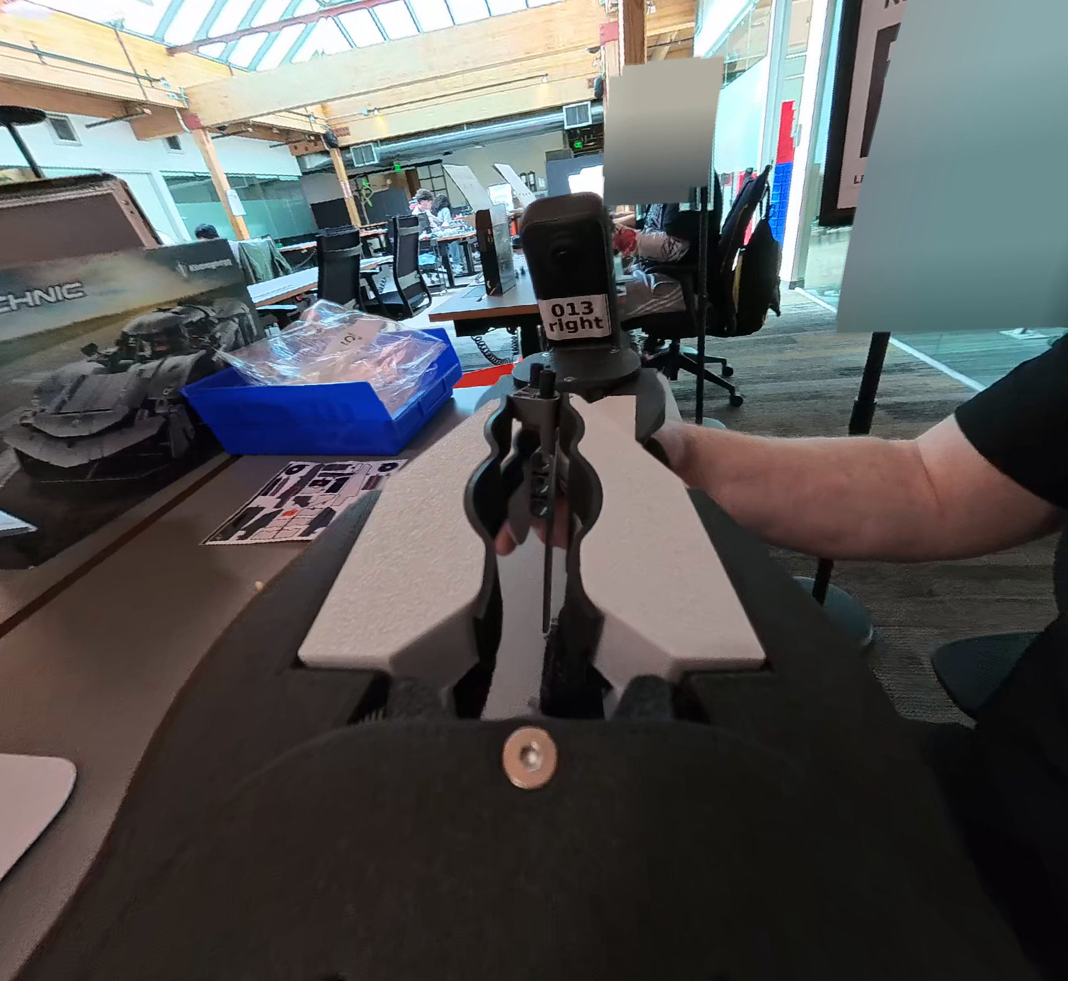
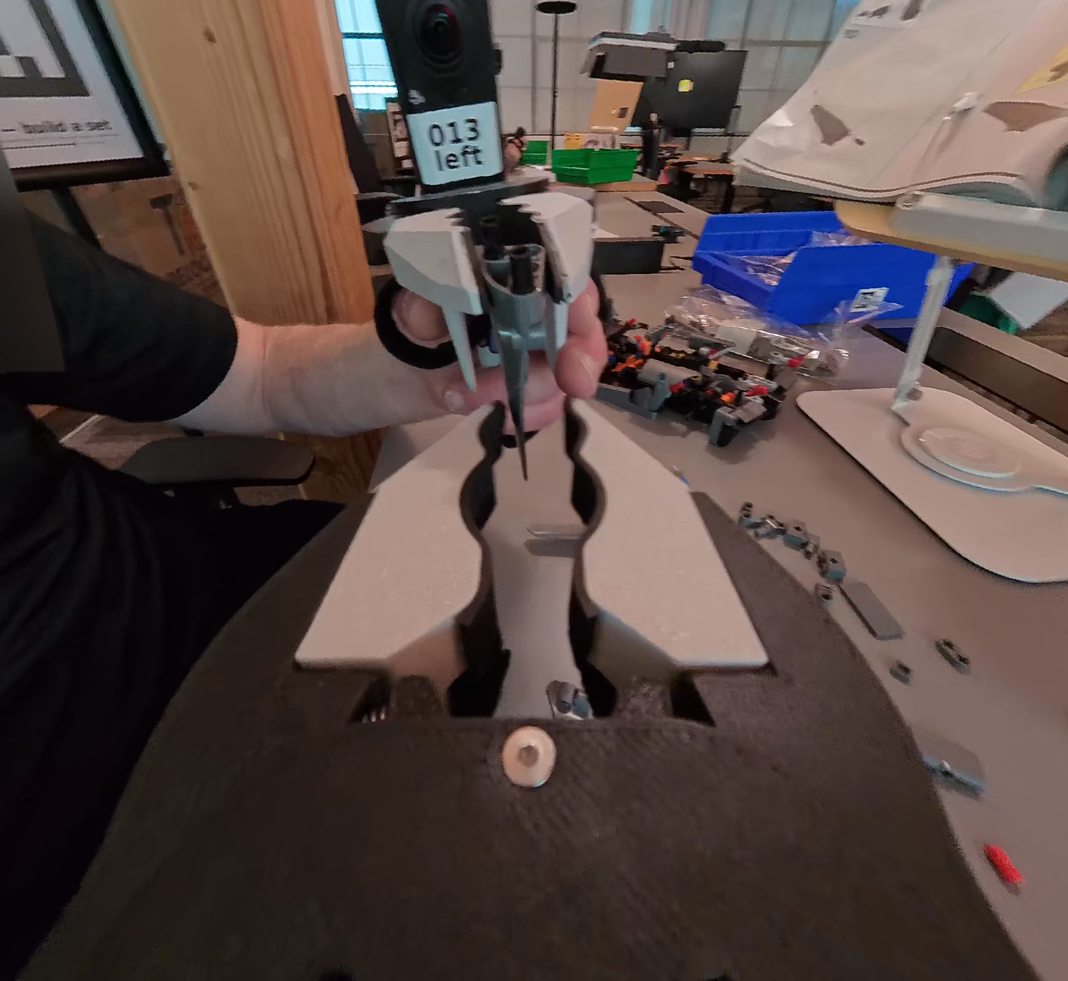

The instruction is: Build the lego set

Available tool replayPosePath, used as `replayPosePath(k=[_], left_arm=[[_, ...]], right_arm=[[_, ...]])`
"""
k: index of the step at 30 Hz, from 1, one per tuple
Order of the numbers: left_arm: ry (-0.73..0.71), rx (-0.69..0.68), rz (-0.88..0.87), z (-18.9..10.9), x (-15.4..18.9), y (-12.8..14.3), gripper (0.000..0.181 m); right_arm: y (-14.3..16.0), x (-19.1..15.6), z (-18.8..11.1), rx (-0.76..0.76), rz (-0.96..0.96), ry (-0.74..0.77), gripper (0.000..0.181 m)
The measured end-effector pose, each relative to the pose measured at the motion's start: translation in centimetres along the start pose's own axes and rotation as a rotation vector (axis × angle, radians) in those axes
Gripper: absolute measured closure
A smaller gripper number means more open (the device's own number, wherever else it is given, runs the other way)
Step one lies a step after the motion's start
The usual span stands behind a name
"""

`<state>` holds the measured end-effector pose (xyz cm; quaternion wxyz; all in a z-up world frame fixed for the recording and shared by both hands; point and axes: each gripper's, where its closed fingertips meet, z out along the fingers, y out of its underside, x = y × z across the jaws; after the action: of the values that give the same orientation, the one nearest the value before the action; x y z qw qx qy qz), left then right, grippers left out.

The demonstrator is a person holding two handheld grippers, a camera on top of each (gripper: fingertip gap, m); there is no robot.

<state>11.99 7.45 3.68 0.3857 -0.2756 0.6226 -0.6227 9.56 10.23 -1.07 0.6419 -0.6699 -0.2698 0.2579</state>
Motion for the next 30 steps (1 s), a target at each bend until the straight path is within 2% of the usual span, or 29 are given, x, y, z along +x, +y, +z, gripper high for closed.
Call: replayPosePath(k=[1, 4, 7, 14, 17, 22, 26, 30], left_arm=[[-0.011, -0.002, 0.011, -0.2, -0.2, -0.2, 0.169], [-0.078, -0.064, 0.097, -1.2, -1.3, -0.2, 0.169], [-0.141, -0.165, 0.182, -2.3, -2.5, 0.7, 0.168], [-0.269, -0.432, 0.385, -5.4, -6.0, 3.9, 0.168], [-0.301, -0.497, 0.461, -6.4, -7.1, 4.7, 0.168], [-0.352, -0.67, 0.707, -7.8, -9.1, 7.3, 0.168], [-0.348, -0.721, 0.823, -8.0, -9.5, 9.0, 0.168], [-0.361, -0.698, 0.845, -8.0, -9.6, 10.0, 0.168]], right_arm=[[-0.1, 0.4, -0.2, -0.001, 0.01, 0.018, 0.15], [0.1, 1.5, -1.0, -0.046, -0.023, 0.091, 0.142], [0.4, 1.6, -1.8, -0.116, -0.086, 0.132, 0.149], [2.2, 2.7, -2.9, -0.383, -0.259, 0.262, 0.156], [3.1, 3.0, -2.9, -0.479, -0.316, 0.282, 0.157], [4.7, 3.2, -2.8, -0.618, -0.402, 0.299, 0.16], [6.5, 2.5, -2.4, -0.714, -0.416, 0.263, 0.162], [8.6, 1.2, -2.2, -0.795, -0.388, 0.208, 0.162]])
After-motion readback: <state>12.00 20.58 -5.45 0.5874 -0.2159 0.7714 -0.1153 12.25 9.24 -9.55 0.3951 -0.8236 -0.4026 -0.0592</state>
